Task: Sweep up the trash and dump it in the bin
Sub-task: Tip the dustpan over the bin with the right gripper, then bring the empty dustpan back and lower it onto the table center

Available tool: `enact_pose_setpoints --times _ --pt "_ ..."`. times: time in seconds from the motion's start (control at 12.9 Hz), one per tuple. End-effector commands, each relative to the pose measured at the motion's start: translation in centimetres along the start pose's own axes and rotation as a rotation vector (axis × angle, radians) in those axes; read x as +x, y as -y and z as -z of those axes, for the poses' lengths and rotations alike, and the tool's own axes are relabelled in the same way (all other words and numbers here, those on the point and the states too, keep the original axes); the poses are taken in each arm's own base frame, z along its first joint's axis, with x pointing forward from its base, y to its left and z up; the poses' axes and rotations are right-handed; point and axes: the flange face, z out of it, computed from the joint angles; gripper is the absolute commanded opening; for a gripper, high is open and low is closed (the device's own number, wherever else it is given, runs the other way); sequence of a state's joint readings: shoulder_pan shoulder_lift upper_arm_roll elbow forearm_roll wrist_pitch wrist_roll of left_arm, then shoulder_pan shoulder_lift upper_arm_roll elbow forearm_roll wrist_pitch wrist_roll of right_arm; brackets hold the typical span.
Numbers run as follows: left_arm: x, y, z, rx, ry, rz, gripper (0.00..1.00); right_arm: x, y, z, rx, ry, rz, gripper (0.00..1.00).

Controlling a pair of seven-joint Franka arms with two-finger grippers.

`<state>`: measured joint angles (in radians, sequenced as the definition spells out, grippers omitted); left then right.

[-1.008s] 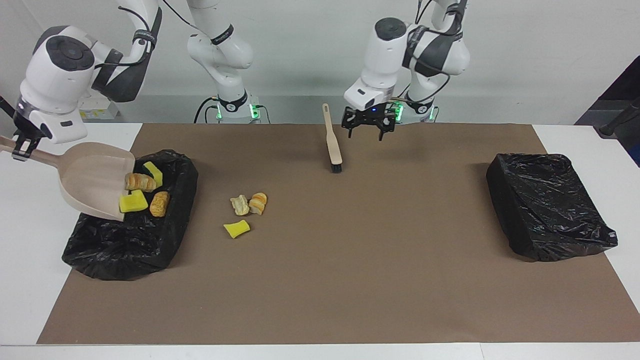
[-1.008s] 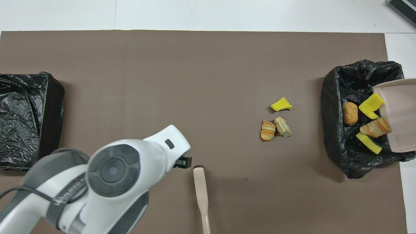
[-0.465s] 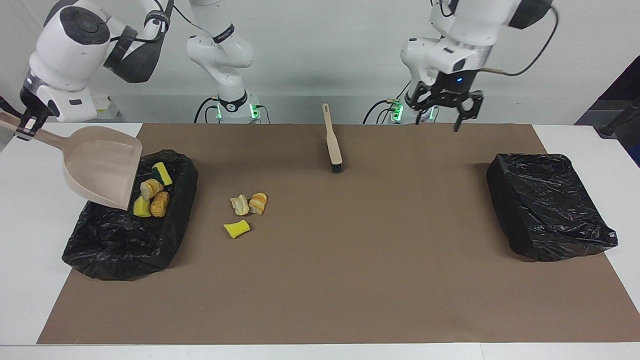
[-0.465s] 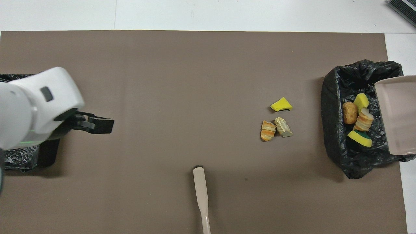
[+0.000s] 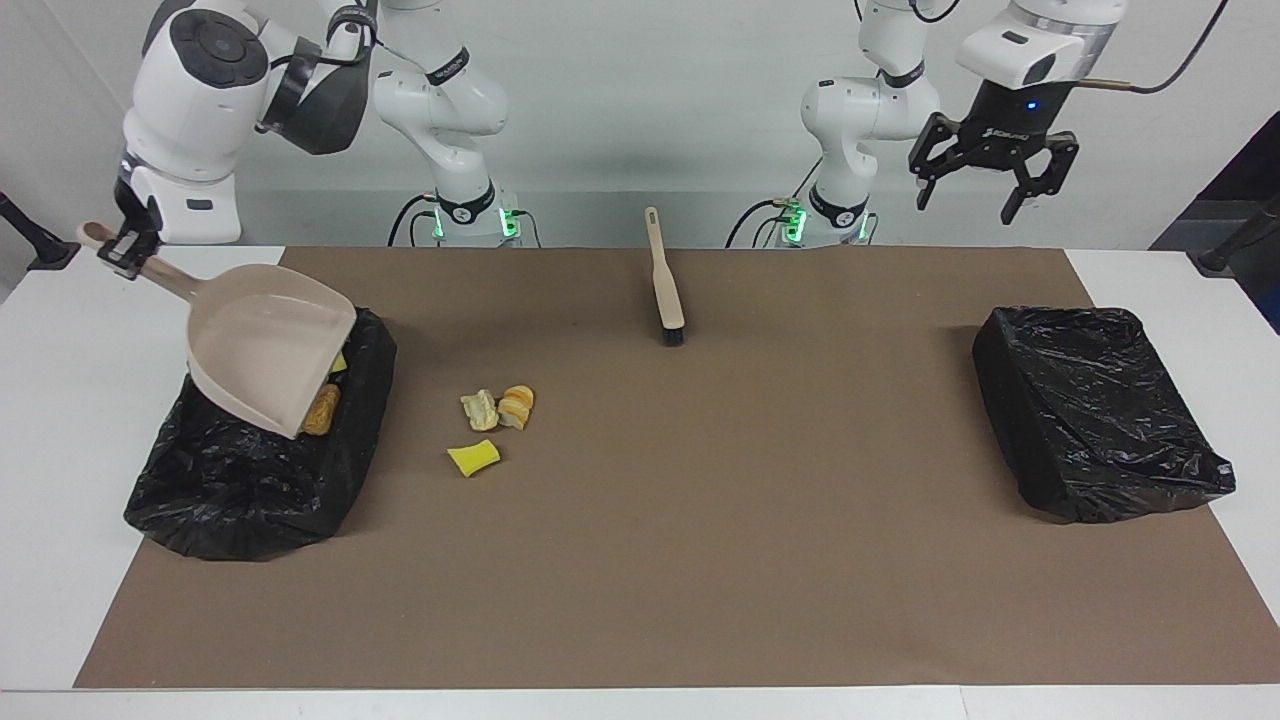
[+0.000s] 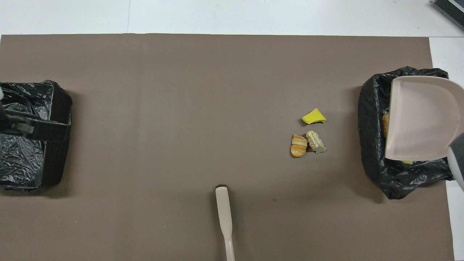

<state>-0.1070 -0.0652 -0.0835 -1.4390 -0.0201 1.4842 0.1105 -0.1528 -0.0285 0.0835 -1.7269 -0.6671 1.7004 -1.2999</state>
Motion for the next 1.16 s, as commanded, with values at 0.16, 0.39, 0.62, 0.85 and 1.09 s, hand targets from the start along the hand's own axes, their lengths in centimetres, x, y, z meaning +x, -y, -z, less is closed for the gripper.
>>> enact_pose_setpoints --times 0.16,0.39,0.62,0.85,1.09 --pt "1.5 1.5 0.2 0.006 0.02 -0.021 1.0 6.8 2.4 4.8 0.067 -0.22 -0.335 0.0" --pt "1.0 1.3 0.9 0.009 0.004 -0.02 1.0 16.6 4.7 8.4 0.212 -0.317 -0.661 0.0" --pt "0.5 1.3 1.1 0.01 0.009 -0.016 1.0 25.4 5.3 9.6 0.412 -0.439 -0.948 0.0" --pt "0.3 1.2 1.2 0.011 0.01 -0.014 1.0 34.5 5.5 10.3 0.538 -0.474 -1.126 0.0" --pt "0.1 1.2 1.2 0.01 0.015 -0.01 1.0 40.4 6.7 12.4 0.591 -0.499 -1.217 0.0"
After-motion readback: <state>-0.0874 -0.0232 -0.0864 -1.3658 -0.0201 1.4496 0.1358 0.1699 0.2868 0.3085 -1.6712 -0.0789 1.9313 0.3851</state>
